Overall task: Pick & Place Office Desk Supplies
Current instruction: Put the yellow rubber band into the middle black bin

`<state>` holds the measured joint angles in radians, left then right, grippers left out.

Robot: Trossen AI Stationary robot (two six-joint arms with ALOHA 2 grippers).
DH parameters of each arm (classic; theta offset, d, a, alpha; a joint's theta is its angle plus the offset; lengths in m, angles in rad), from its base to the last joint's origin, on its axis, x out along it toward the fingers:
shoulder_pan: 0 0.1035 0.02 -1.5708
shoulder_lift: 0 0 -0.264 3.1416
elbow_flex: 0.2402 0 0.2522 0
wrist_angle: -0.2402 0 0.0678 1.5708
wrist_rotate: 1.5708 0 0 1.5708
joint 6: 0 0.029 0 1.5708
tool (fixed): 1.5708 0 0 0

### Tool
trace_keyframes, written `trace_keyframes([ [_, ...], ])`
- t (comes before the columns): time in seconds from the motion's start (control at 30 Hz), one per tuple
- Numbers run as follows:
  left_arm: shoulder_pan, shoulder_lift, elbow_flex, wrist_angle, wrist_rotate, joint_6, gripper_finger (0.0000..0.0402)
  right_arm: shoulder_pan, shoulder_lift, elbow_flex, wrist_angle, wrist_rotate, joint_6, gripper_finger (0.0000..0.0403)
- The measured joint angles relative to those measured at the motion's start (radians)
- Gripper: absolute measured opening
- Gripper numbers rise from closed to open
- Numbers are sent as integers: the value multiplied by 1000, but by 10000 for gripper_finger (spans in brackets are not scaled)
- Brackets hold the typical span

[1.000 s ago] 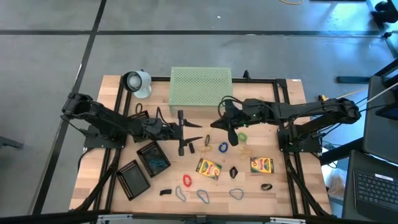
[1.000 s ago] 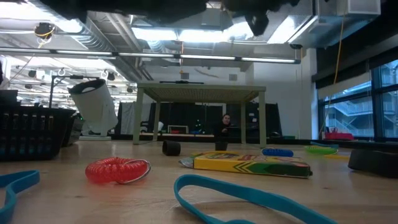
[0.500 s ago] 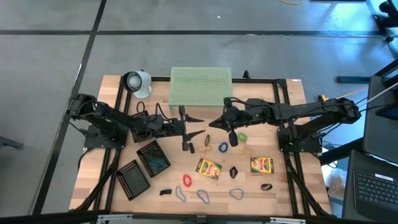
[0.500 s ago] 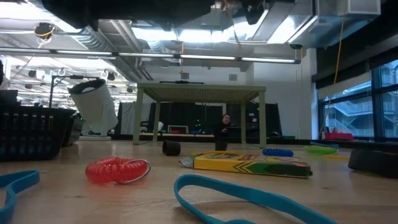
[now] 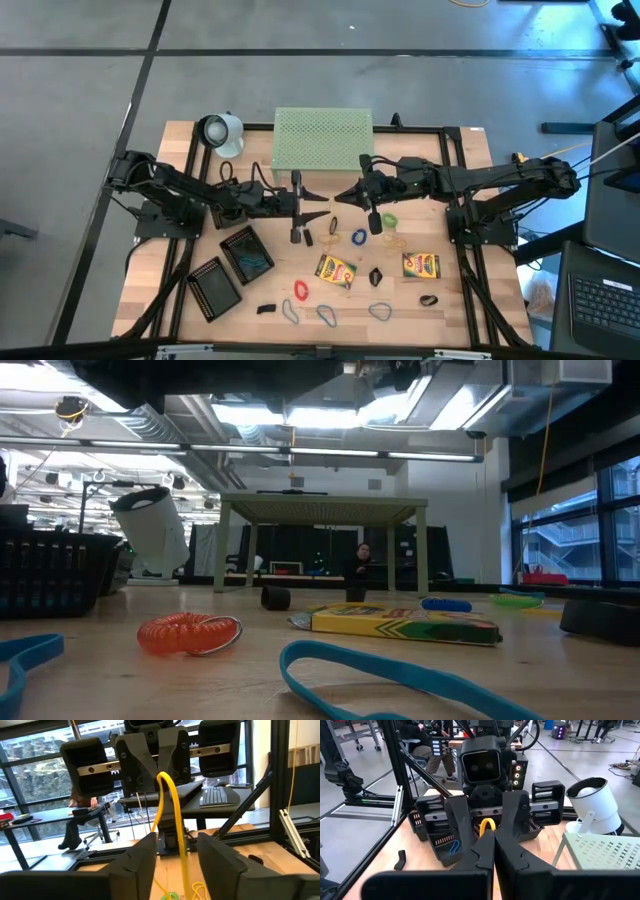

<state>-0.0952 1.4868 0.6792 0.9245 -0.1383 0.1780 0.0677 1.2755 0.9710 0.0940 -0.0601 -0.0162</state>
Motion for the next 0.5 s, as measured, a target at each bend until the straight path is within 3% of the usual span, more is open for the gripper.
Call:
trace_keyframes([
  [0.2, 0, 0, 0, -2, -1, 54, 18, 0, 0, 0, 0, 0, 3, 6],
  [0.5, 0, 0, 0, -4, -36, 70, 2, 0, 0, 0, -3, 0, 5, 6],
])
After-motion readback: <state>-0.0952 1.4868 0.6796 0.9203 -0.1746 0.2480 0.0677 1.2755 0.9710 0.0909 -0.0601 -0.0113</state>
